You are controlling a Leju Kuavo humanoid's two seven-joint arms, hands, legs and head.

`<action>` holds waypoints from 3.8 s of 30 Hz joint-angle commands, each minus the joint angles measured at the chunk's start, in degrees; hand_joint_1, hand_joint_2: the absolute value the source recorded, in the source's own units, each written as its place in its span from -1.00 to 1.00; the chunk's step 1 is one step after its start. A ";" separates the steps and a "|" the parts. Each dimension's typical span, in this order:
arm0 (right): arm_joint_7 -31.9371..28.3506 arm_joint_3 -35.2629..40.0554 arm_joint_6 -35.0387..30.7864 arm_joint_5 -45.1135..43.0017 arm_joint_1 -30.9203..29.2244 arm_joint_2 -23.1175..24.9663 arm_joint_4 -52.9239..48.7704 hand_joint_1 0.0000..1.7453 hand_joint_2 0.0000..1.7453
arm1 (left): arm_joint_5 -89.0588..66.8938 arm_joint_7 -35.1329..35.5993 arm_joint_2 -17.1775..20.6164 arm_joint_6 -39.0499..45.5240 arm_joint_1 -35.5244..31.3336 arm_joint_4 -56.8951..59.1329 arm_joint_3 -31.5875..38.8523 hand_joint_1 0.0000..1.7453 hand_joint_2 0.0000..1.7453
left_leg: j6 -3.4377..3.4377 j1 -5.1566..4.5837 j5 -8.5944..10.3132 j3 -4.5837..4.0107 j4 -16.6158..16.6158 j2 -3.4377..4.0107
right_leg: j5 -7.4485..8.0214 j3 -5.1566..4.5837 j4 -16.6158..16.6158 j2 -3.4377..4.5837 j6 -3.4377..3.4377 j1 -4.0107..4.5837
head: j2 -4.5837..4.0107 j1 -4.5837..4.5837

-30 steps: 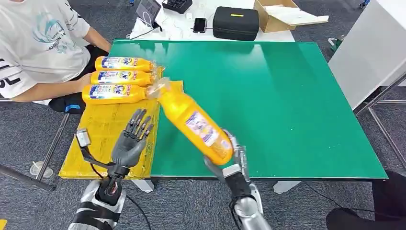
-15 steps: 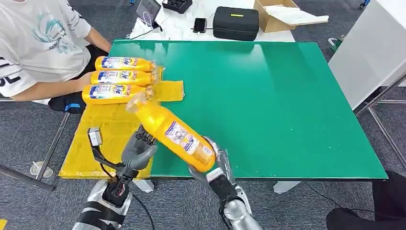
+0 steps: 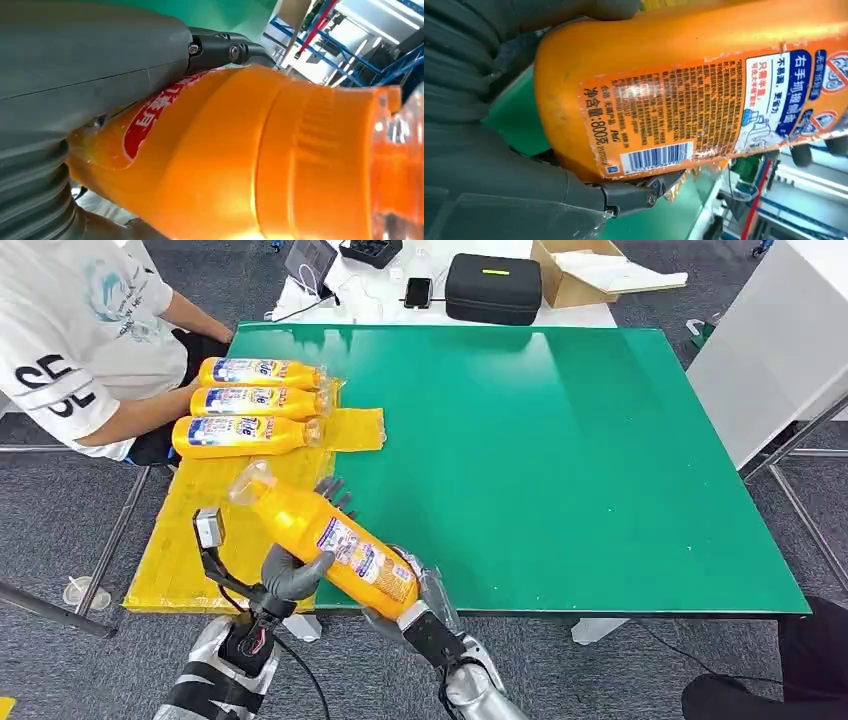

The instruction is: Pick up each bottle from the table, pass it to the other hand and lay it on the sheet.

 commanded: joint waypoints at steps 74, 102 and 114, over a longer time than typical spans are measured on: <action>0.04 -4.10 1.28 -14.90 8.80 -1.61 -41.02 -1.00 -1.00 | -80.57 -19.14 7.75 74.13 -15.24 2.60 9.75 1.00 1.00 | 0.03 0.06 -0.06 0.20 0.04 -0.02 | -0.08 0.21 0.01 -0.10 -0.09 0.08 | -0.02 0.00; 0.04 1.35 7.04 -13.10 0.48 0.68 -15.07 -1.00 -1.00 | -98.49 -15.83 13.12 41.35 -24.79 35.62 1.96 1.00 1.00 | 0.02 0.07 -0.04 0.23 0.00 0.28 | 0.01 0.16 -0.02 0.15 -0.09 0.09 | -0.02 0.02; 0.17 1.85 8.25 -13.10 -0.69 1.20 -11.65 -1.00 -1.00 | -96.57 -16.58 12.99 38.20 -22.99 35.71 1.42 -0.40 1.00 | 0.03 0.02 -0.05 0.48 -0.09 0.34 | 0.02 0.36 -0.08 0.22 -0.08 0.03 | -0.02 -0.02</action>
